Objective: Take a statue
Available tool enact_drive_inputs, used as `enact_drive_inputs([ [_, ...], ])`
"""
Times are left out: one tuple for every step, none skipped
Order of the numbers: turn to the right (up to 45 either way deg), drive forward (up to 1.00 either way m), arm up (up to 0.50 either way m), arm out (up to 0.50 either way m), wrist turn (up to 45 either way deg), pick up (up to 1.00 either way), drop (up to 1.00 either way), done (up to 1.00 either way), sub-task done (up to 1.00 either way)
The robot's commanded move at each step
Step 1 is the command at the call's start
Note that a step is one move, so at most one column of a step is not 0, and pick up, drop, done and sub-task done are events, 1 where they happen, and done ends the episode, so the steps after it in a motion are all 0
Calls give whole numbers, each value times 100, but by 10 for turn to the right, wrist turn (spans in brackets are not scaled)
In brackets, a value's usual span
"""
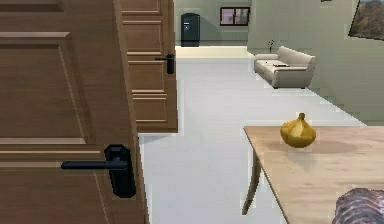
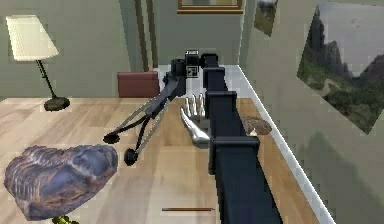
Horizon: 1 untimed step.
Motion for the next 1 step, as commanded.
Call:
enact_drive_inputs([
  [0, 0, 0, 0, 450, 0, 0, 0, 0],
])
